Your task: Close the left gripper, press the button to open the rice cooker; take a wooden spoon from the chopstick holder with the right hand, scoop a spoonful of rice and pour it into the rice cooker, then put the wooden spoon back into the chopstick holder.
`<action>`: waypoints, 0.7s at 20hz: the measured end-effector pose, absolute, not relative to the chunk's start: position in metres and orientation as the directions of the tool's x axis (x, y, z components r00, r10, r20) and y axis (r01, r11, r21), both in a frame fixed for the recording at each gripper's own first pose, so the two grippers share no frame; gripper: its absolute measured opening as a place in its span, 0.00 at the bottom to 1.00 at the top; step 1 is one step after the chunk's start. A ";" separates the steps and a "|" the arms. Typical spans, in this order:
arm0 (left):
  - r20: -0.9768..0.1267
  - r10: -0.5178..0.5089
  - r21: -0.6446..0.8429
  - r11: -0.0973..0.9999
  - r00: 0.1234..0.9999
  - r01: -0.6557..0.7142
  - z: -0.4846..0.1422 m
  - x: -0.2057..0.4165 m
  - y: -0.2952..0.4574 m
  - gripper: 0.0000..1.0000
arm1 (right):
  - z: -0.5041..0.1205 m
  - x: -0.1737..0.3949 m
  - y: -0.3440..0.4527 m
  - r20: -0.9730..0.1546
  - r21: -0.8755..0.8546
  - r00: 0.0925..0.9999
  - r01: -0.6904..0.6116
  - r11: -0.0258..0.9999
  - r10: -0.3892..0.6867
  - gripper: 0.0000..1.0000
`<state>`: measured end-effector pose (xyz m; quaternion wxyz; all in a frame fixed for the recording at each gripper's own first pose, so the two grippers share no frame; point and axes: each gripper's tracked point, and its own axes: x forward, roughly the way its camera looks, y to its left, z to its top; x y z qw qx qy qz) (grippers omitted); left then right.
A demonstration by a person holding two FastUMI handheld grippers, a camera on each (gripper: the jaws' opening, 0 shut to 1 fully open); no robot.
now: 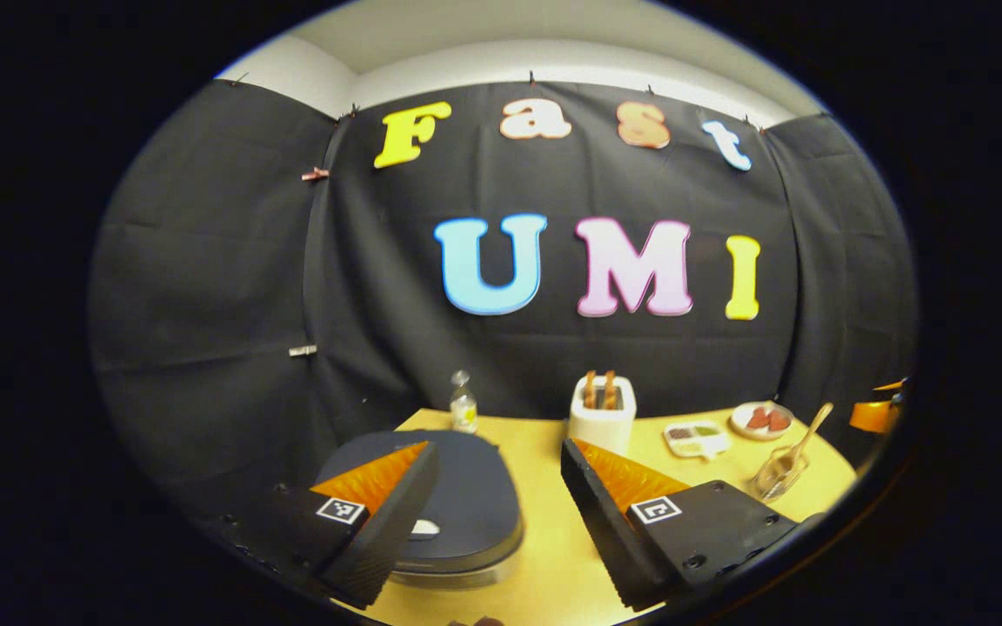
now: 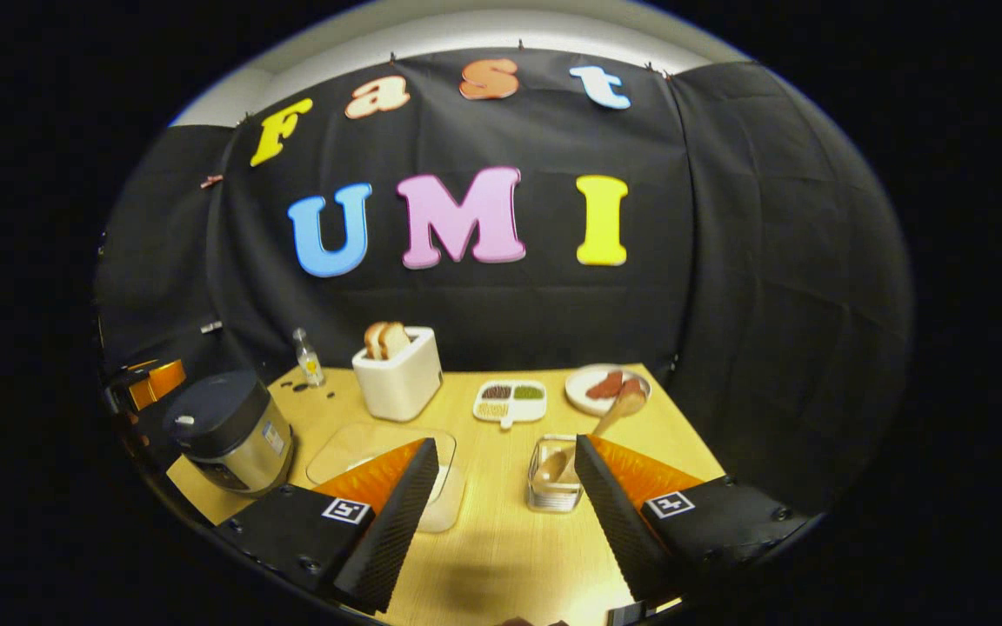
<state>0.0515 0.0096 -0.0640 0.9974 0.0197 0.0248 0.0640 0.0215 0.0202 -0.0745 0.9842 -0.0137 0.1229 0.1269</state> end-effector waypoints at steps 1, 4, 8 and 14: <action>-0.022 0.124 0.027 0.992 0.992 -0.123 -0.052 0.045 -0.007 0.95 | -0.057 0.026 0.019 -0.189 0.002 0.946 -0.267 0.964 0.263 0.99; 0.035 0.129 0.017 0.991 0.991 -0.129 -0.028 0.023 -0.042 0.95 | -0.044 0.025 0.013 -0.139 -0.006 0.946 -0.298 0.955 0.294 0.98; 0.015 0.112 0.008 0.994 0.994 -0.112 -0.034 0.004 -0.060 0.94 | -0.057 0.009 0.004 -0.187 0.015 0.938 -0.294 0.956 0.292 0.98; -0.005 0.084 0.034 0.996 0.996 -0.084 -0.032 -0.007 -0.039 0.95 | -0.055 0.001 -0.012 -0.174 -0.044 0.972 -0.170 0.984 0.160 0.98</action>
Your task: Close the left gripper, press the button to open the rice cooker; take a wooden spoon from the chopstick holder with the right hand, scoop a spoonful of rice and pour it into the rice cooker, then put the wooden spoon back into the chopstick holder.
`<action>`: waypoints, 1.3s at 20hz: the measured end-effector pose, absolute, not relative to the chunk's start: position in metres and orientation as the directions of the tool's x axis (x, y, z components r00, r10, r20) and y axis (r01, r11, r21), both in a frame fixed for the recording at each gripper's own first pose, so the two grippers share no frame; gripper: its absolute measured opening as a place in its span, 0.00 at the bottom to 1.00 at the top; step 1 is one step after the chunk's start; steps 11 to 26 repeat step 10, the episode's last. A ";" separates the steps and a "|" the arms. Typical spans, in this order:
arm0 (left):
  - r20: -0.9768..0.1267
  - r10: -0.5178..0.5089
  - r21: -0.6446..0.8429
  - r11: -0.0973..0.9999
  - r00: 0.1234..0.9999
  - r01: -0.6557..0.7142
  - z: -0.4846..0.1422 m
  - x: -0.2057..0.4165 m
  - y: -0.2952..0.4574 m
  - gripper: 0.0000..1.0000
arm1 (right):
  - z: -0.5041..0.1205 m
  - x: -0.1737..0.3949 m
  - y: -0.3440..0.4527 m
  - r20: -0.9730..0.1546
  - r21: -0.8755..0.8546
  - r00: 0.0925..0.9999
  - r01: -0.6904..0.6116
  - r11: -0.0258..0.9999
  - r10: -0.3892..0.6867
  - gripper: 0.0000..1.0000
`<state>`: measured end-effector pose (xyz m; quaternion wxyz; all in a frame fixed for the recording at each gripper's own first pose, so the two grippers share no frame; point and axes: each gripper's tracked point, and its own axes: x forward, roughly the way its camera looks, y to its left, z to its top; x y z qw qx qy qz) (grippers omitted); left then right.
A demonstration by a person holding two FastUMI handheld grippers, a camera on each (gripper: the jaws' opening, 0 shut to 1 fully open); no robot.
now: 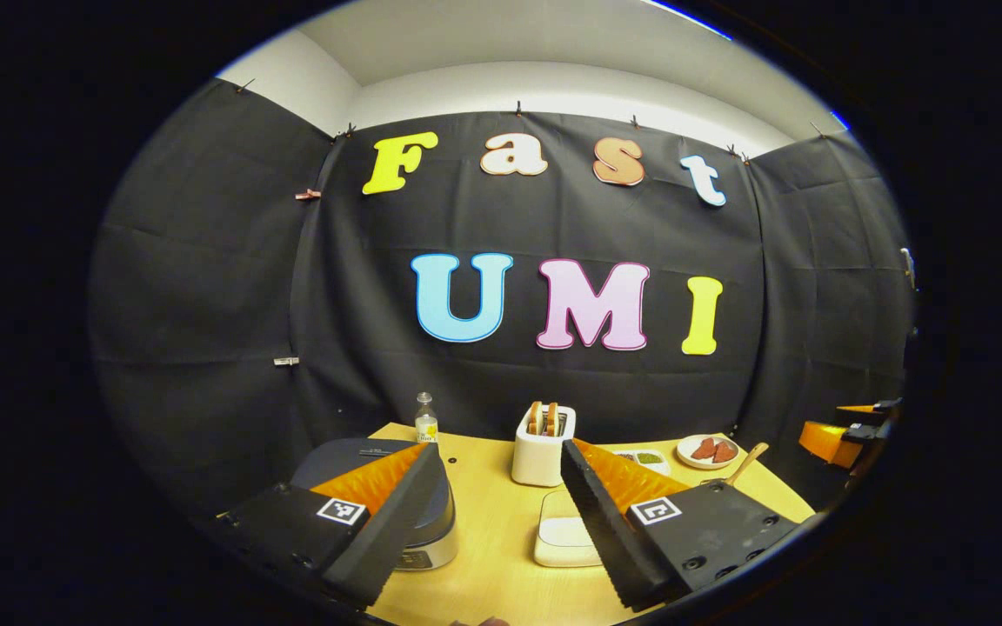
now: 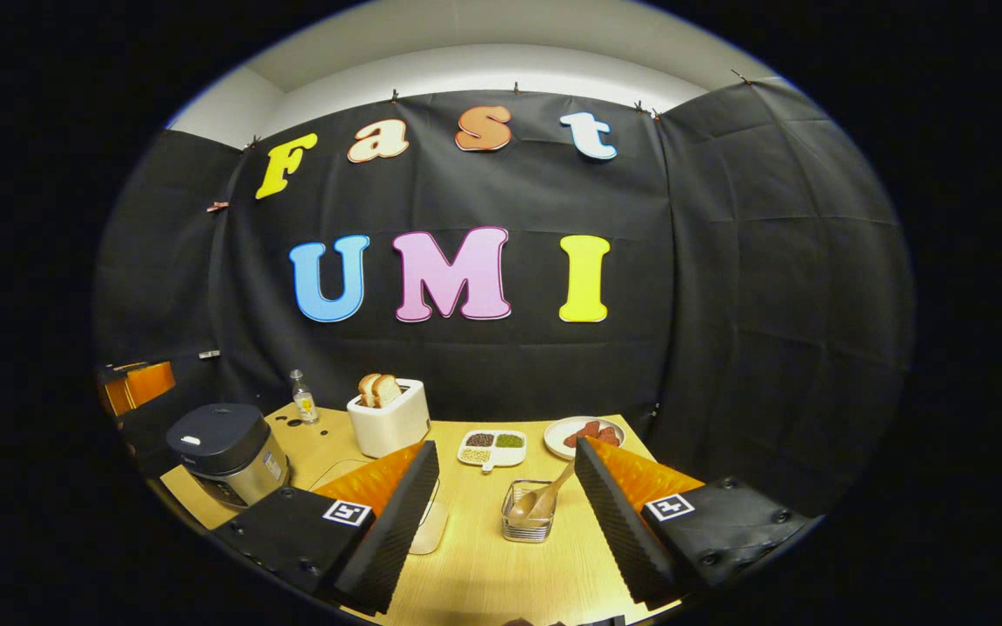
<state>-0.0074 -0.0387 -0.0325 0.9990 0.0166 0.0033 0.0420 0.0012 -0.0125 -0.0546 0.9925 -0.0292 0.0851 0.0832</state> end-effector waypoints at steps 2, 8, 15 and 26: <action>0.012 0.062 0.055 0.996 0.998 -0.063 -0.024 -0.012 -0.031 0.95 | -0.049 0.008 -0.014 -0.162 -0.059 0.979 -0.133 0.989 0.122 0.98; 0.008 0.010 0.036 0.999 1.000 -0.010 -0.029 -0.031 -0.011 0.95 | -0.045 -0.005 -0.011 -0.143 -0.046 0.989 -0.041 0.998 0.034 0.99; 0.009 0.005 0.031 0.999 1.000 -0.005 -0.028 -0.036 -0.006 0.95 | -0.050 -0.018 -0.004 -0.160 -0.030 0.987 -0.032 0.999 0.026 0.98; 0.009 0.005 0.031 0.999 1.000 -0.005 -0.028 -0.036 -0.006 0.95 | -0.050 -0.018 -0.004 -0.160 -0.030 0.987 -0.032 0.999 0.026 0.98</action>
